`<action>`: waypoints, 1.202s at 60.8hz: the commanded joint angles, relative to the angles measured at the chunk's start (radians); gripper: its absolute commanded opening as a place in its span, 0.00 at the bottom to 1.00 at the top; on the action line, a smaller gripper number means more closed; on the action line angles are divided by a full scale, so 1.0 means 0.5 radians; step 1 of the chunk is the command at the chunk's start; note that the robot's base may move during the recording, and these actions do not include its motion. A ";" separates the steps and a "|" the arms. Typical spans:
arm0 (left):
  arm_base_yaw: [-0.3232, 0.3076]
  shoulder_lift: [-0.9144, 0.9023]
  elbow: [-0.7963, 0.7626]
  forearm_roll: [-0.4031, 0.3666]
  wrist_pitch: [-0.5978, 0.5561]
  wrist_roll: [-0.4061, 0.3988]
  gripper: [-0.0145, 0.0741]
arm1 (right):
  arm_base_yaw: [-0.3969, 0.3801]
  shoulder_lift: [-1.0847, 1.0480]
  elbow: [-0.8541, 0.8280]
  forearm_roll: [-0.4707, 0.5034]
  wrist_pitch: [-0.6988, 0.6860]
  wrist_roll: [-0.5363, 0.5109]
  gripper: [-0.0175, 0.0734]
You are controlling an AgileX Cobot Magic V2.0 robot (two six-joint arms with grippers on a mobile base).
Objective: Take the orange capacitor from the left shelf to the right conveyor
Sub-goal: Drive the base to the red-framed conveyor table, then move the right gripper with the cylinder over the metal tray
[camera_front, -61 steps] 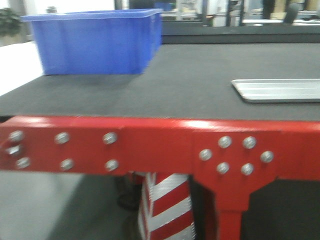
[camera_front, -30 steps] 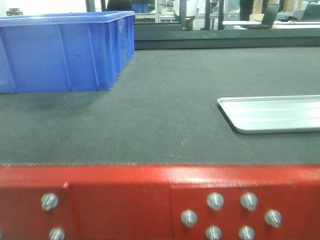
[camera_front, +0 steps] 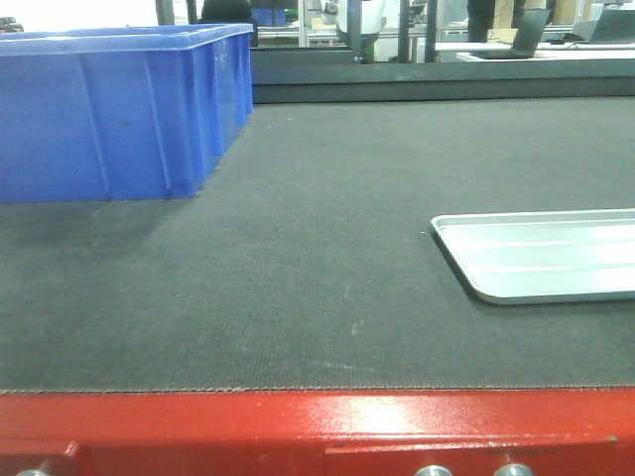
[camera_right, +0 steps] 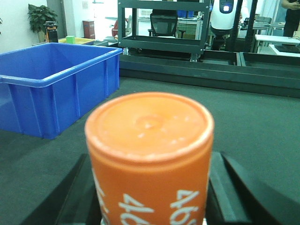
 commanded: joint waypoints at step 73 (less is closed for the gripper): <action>-0.001 -0.023 -0.009 -0.007 -0.168 -0.003 0.02 | -0.009 0.641 -0.165 -0.018 -0.375 -0.010 0.30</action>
